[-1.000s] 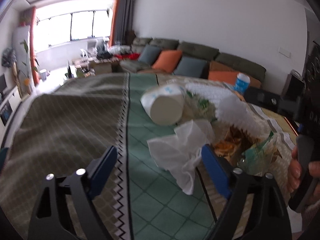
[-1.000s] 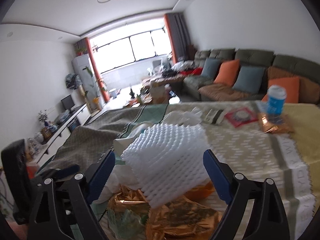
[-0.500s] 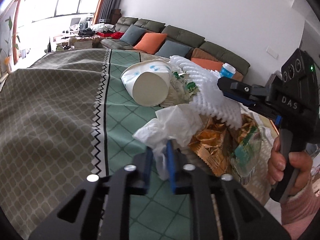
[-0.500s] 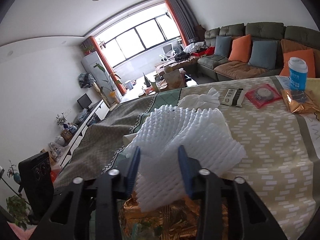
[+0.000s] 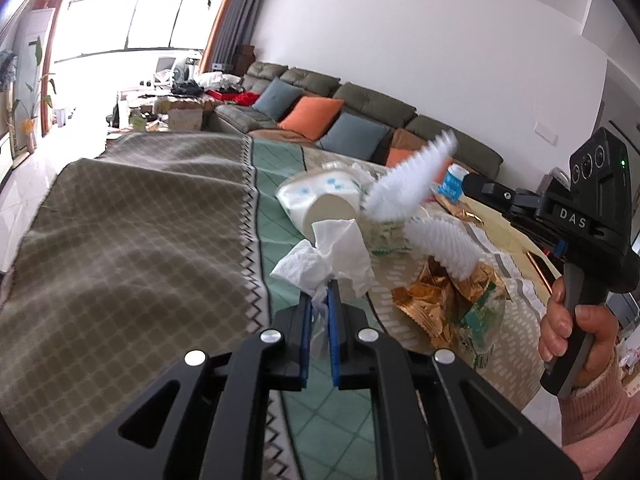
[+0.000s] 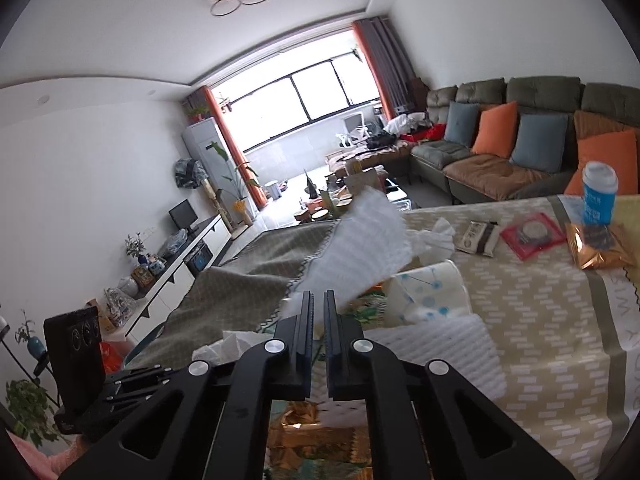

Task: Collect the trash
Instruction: 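Grasp the white tissue with the left tool while the right tool grasps the white foam net, then release the foam net and grasp the green mesh bag with the right tool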

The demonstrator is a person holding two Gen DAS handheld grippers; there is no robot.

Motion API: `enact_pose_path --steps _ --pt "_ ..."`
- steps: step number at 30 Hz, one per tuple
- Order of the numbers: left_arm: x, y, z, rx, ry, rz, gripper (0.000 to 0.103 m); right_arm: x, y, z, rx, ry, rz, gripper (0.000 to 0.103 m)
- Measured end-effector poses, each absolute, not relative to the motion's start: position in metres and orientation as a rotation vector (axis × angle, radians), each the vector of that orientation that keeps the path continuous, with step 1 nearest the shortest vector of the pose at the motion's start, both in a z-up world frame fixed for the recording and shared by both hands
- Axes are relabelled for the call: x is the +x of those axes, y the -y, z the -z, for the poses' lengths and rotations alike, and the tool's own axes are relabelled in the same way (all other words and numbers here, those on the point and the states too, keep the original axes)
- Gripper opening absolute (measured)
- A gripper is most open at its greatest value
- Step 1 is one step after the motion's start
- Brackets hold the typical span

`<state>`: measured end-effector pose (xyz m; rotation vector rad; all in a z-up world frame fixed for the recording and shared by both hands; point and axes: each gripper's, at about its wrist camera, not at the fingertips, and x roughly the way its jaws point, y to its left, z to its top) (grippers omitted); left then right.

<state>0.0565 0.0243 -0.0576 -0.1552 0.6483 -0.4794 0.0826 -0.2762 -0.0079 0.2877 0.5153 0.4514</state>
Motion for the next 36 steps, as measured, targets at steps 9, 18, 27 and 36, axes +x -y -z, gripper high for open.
enact_pose_path --steps 9,18,27,36 --pt "0.050 -0.052 0.052 -0.191 -0.625 0.431 0.009 0.095 0.287 0.030 0.352 -0.590 -0.319 0.053" --pt "0.051 -0.064 0.059 -0.221 -0.640 0.409 0.009 0.120 0.309 0.047 0.401 -0.664 -0.223 0.072" --pt "0.049 -0.070 0.061 -0.231 -0.643 0.396 0.009 0.128 0.295 0.048 0.359 -0.679 -0.324 0.004" --pt "0.045 -0.073 0.063 -0.238 -0.632 0.386 0.009 0.110 0.279 0.020 0.313 -0.601 -0.412 0.001"
